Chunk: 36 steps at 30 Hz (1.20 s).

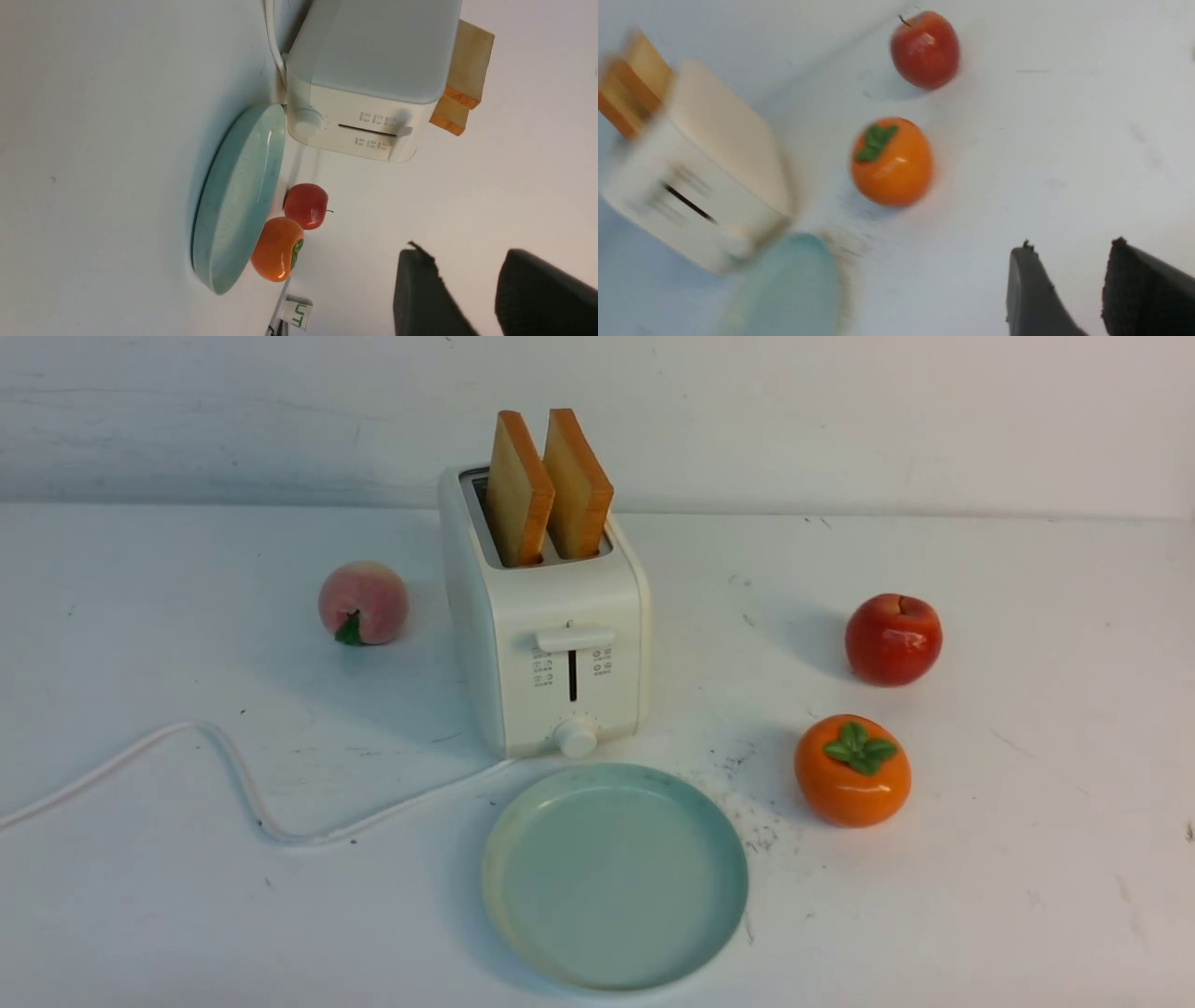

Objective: Take toasted bread from bread machine on white table place on plate.
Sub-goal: 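Grasp the toast slice in the toaster and pull it up out of the slot with the right gripper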

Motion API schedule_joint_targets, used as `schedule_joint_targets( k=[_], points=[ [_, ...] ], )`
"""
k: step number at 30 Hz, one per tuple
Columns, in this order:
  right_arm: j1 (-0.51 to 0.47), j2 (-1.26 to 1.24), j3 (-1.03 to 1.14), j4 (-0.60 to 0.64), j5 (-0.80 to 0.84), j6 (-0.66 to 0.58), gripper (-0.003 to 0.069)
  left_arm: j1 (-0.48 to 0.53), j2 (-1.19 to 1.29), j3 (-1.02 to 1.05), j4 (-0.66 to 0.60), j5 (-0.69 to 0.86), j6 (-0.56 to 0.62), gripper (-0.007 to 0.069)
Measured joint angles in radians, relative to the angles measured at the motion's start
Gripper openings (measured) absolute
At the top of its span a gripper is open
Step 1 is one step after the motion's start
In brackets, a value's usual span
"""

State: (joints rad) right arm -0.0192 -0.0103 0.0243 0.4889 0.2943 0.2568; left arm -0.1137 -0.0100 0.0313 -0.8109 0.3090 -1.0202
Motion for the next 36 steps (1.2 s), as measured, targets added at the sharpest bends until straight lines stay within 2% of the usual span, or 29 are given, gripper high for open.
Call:
schedule_joint_targets(
  k=[1, 2, 3, 5, 9, 10, 11, 12, 13, 16, 17, 19, 20, 21, 22, 24, 25, 26, 27, 28, 29, 30, 31, 32, 33, 36],
  points=[
    [0.000, 0.000, 0.000, 0.081, -0.015, 0.045, 0.0240, 0.000, 0.000, 0.000, -0.002, -0.009, -0.001, 0.0238],
    [0.000, 0.000, 0.000, 0.095, -0.017, 0.053, 0.0240, 0.000, 0.000, 0.000, -0.002, -0.011, -0.001, 0.0238],
    [0.000, 0.000, 0.000, 0.213, -0.032, 0.104, 0.0240, 0.000, 0.000, 0.000, -0.003, -0.036, -0.003, 0.0238],
    [0.000, 0.000, 0.000, 0.301, -0.052, 0.125, 0.0240, 0.000, 0.000, 0.000, -0.003, -0.066, -0.003, 0.0238],
    [0.000, 0.000, 0.000, 0.392, -0.104, 0.127, 0.0240, 0.000, 0.000, 0.000, 0.000, -0.105, 0.045, 0.0238],
    [0.000, 0.000, 0.000, 0.428, -0.135, 0.127, 0.0238, 0.000, 0.000, -0.011, 0.002, -0.111, 0.113, 0.0238],
    [0.000, 0.000, 0.000, 0.434, -0.143, 0.127, 0.0237, 0.000, 0.000, -0.014, 0.002, -0.112, 0.121, 0.0238],
    [0.000, 0.000, -0.003, 0.443, -0.175, 0.108, 0.0223, 0.000, 0.000, -0.046, 0.002, -0.114, 0.199, 0.0238],
    [0.000, 0.000, -0.004, 0.443, -0.179, 0.108, 0.0221, 0.000, 0.000, -0.057, 0.002, -0.115, 0.207, 0.0238],
    [0.000, 0.013, -0.118, 0.399, -0.257, -0.095, 0.0123, 0.000, 0.000, -0.154, 0.002, -0.126, 0.380, 0.0212],
    [0.000, 0.013, -0.128, 0.397, -0.260, -0.109, 0.0123, 0.000, 0.000, -0.163, 0.002, -0.129, 0.389, 0.0209],
    [0.000, 0.088, -0.245, 0.367, -0.274, -0.286, 0.0036, 0.000, 0.005, -0.203, 0.002, -0.130, 0.478, 0.0153],
    [0.000, 0.098, -0.268, 0.362, -0.273, -0.286, 0.0030, 0.000, 0.011, -0.209, 0.002, -0.130, 0.484, 0.0141],
    [0.000, 0.151, -0.315, 0.358, -0.261, -0.359, 0.0003, 0.000, 0.025, -0.220, 0.002, -0.127, 0.508, 0.0113],
    [0.000, 0.253, -0.425, 0.350, -0.206, -0.481, -0.0010, 0.000, 0.074, -0.239, 0.000, -0.107, 0.554, 0.0046],
    [0.000, 0.389, -0.541, 0.342, -0.065, -0.566, -0.0008, 0.000, 0.137, -0.256, -0.010, -0.074, 0.582, -0.0014],
    [0.000, 0.422, -0.554, 0.341, -0.048, -0.576, -0.0007, 0.000, 0.145, -0.258, -0.012, -0.069, 0.585, -0.0014],
    [0.000, 0.559, -0.676, 0.340, 0.139, -0.603, -0.0003, 0.000, 0.214, -0.276, -0.030, -0.025, 0.600, -0.0014],
    [0.000, 0.629, -0.716, 0.341, 0.206, -0.610, -0.0003, 0.000, 0.238, -0.283, -0.038, -0.009, 0.607, -0.0014],
    [0.000, 0.734, -0.811, 0.345, 0.363, -0.623, -0.0002, 0.000, 0.293, -0.301, -0.046, 0.036, 0.618, -0.0014],
    [0.000, 0.769, -0.824, 0.346, 0.384, -0.631, -0.0002, 0.000, 0.308, -0.306, -0.050, 0.049, 0.623, -0.0014],
    [0.003, 0.902, -0.924, 0.364, 0.548, -0.664, -0.0002, 0.000, 0.361, -0.326, -0.054, 0.094, 0.640, -0.0014],
    [0.005, 0.918, -0.948, 0.368, 0.566, -0.674, -0.0002, 0.000, 0.369, -0.328, -0.054, 0.100, 0.646, -0.0014],
    [0.020, 1.024, -1.028, 0.385, 0.694, -0.711, -0.0002, 0.000, 0.424, -0.347, -0.056, 0.141, 0.672, -0.0014],
    [0.042, 1.091, -1.083, 0.399, 0.756, -0.737, -0.0002, 0.000, 0.456, -0.356, -0.057, 0.161, 0.699, -0.0014],
    [0.148, 1.246, -1.236, 0.399, 0.854, -0.763, -0.0002, 0.000, 0.526, -0.372, -0.059, 0.200, 0.763, -0.0014]
  ],
)
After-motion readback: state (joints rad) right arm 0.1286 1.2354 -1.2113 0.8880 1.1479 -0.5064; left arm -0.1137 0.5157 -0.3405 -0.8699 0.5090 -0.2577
